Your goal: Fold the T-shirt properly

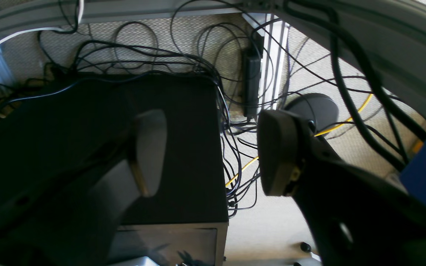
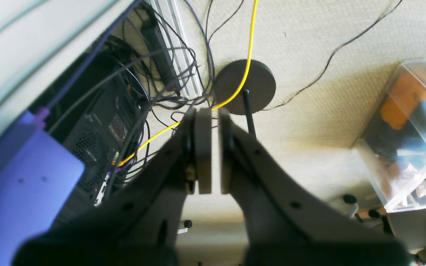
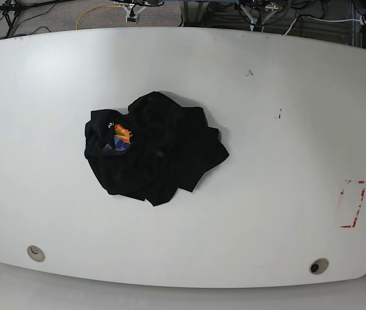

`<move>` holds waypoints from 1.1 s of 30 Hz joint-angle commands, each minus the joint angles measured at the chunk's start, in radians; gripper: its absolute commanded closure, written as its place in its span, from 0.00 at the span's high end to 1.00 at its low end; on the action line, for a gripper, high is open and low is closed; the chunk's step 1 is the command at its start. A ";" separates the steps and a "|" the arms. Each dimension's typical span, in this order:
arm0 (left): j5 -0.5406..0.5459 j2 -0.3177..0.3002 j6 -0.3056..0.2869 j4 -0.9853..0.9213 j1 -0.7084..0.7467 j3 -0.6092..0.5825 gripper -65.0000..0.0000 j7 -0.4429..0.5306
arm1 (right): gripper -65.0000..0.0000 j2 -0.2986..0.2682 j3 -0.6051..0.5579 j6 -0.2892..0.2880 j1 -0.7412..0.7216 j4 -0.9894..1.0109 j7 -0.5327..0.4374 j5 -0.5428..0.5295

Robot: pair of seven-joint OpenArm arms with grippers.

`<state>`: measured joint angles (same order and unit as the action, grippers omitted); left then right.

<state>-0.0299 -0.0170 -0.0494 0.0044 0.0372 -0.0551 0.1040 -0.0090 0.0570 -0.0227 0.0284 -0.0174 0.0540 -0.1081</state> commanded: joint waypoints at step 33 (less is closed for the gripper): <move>-0.007 -0.004 -0.007 0.013 0.032 -0.003 0.54 0.000 | 0.04 -0.001 0.003 0.007 0.012 0.002 0.001 0.003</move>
<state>-0.0307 -0.0196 -0.0528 0.0166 0.0647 -0.0555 0.1013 -0.0105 0.0582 -0.0193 0.0345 -0.0174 0.0536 -0.1078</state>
